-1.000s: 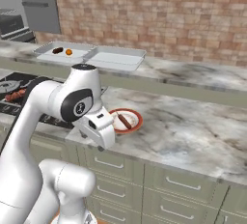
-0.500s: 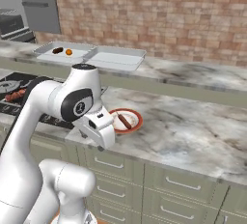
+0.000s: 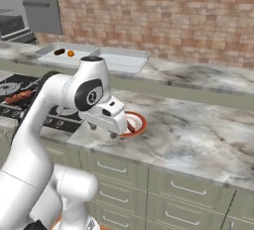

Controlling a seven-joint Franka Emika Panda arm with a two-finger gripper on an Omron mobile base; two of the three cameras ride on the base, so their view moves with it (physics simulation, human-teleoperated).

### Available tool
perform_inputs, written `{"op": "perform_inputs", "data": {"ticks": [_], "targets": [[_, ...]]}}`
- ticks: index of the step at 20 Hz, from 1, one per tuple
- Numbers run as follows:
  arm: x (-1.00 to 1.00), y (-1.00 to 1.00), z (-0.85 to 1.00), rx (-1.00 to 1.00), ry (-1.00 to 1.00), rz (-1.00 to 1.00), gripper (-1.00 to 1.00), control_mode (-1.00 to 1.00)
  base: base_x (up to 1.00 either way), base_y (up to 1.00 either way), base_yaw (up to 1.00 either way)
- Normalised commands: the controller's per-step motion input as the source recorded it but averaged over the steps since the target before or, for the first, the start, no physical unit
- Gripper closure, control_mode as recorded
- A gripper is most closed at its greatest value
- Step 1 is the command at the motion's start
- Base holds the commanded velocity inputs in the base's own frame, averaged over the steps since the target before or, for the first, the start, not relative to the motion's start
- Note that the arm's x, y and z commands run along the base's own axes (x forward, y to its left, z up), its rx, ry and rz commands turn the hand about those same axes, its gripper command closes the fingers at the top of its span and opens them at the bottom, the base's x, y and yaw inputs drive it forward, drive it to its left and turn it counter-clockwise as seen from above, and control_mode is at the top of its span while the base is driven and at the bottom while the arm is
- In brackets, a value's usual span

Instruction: Place the cold items (sweet potato and tangerine) from the fridge in one tupperware on the dining counter. Place the warm items (kebab skewer and hot dog) in the stove area in another tupperware.

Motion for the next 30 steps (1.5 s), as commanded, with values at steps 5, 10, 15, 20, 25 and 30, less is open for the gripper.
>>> {"op": "perform_inputs", "data": {"ticks": [5, 10, 15, 20, 25, 30], "targets": [[1.00, 0.18, -0.03, -0.03, -0.02, 0.32, -1.00, -1.00, 0.00, 0.00, 0.00], [1.00, 0.02, -0.46, 0.06, -0.03, 0.35, -1.00, -1.00, 0.00, 0.00, 0.00], [0.86, 0.02, -0.47, 0.02, -0.05, 0.29, -1.00, -1.00, 0.00, 0.00, 0.00], [0.49, 0.09, -0.26, 0.00, 0.01, 0.09, -1.00, -1.00, 0.00, 0.00, 0.00], [0.85, 0.00, -0.59, 0.00, 0.00, 0.10, -1.00, -1.00, 0.00, 0.00, 0.00], [0.74, -0.17, -0.35, -0.01, 0.03, 0.15, -1.00, -1.00, 0.00, 0.00, 0.00]]}}
